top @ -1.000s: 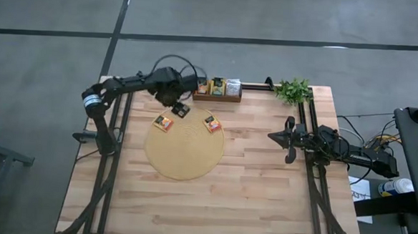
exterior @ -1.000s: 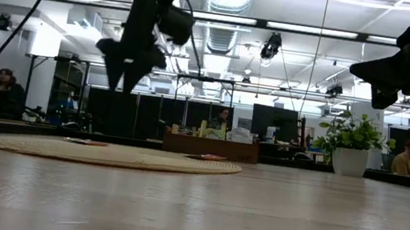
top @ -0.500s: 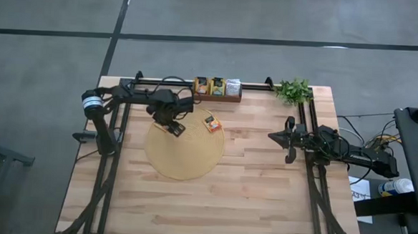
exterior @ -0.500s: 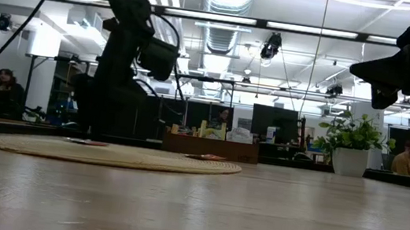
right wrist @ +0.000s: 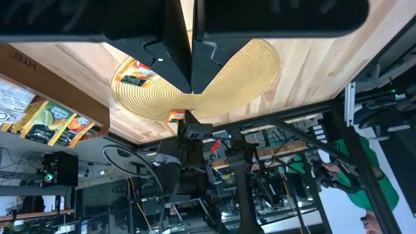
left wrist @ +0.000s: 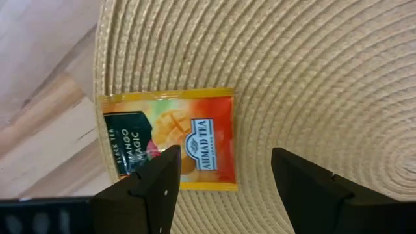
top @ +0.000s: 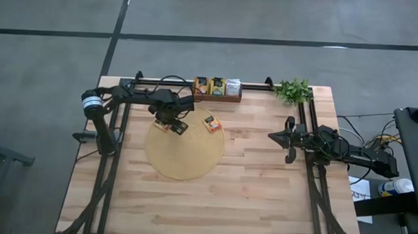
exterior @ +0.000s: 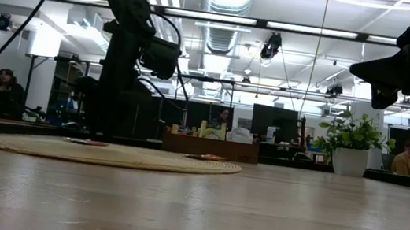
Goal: Pick & Place Tea
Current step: Put the left orange tea bag into the left section of the wooden organizer
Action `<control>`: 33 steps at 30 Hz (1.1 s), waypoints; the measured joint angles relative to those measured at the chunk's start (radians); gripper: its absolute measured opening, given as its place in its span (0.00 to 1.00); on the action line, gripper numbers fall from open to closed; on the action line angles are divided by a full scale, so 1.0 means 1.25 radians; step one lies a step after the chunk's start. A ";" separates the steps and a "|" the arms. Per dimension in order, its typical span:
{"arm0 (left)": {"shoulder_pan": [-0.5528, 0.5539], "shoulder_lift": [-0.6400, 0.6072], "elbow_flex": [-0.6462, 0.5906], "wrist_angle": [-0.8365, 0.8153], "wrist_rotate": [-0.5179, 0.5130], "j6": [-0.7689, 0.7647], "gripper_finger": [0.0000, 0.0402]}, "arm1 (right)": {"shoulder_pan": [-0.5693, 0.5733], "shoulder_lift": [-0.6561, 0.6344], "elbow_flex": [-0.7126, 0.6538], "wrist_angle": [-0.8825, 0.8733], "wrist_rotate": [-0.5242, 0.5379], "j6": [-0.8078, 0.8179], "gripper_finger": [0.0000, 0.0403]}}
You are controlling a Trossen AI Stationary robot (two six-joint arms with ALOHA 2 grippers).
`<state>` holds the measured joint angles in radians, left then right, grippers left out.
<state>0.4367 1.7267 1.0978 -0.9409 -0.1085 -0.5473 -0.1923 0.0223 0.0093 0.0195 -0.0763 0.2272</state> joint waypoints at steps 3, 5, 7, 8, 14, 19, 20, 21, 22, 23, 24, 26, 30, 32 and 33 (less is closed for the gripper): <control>0.007 0.000 -0.004 -0.001 -0.005 0.000 0.58 | 0.000 0.000 0.000 0.000 0.000 0.000 0.02; 0.011 0.000 -0.004 -0.001 -0.012 0.000 0.58 | 0.000 0.000 0.000 0.000 0.000 0.000 0.02; 0.013 0.000 -0.005 0.000 -0.028 0.000 0.58 | 0.000 0.000 0.000 0.000 0.000 0.000 0.02; 0.015 0.000 -0.005 0.001 -0.035 0.000 0.58 | 0.000 0.000 0.000 0.000 0.000 0.000 0.02; 0.033 0.000 -0.005 0.003 -0.040 0.006 0.58 | 0.000 0.000 0.000 0.000 0.000 0.000 0.02; 0.042 0.000 -0.005 0.013 -0.039 0.007 0.58 | 0.000 0.000 0.000 0.000 0.000 0.000 0.02; 0.044 0.000 -0.005 0.018 -0.037 0.007 0.58 | 0.000 0.000 0.000 0.000 0.000 0.000 0.02; 0.044 0.000 -0.005 0.020 -0.035 0.007 0.58 | 0.000 0.000 0.000 0.000 0.000 0.000 0.02; 0.046 0.000 -0.005 0.019 -0.035 0.007 0.58 | 0.000 0.000 0.000 0.000 0.000 0.000 0.02; 0.047 0.000 -0.005 0.020 -0.034 0.007 0.58 | 0.000 0.000 0.000 0.000 0.000 0.000 0.02; 0.047 0.000 -0.005 0.020 -0.034 0.007 0.58 | 0.000 0.000 0.000 0.000 0.000 0.000 0.02; 0.050 0.000 -0.010 0.021 -0.034 0.007 0.58 | 0.000 0.000 0.000 0.000 0.000 0.000 0.02; 0.053 0.000 -0.028 0.026 -0.027 0.007 0.58 | 0.000 0.000 0.000 0.000 0.000 0.000 0.02; 0.053 0.000 -0.043 0.032 -0.022 0.004 0.58 | 0.000 0.000 0.000 0.000 0.000 0.000 0.02; 0.053 -0.002 -0.051 0.037 -0.020 0.002 0.58 | 0.000 0.000 0.000 0.000 0.000 0.000 0.02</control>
<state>0.5030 1.7245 1.0340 -0.8948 -0.1334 -0.5453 -0.1925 0.0223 0.0093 0.0194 -0.0763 0.2272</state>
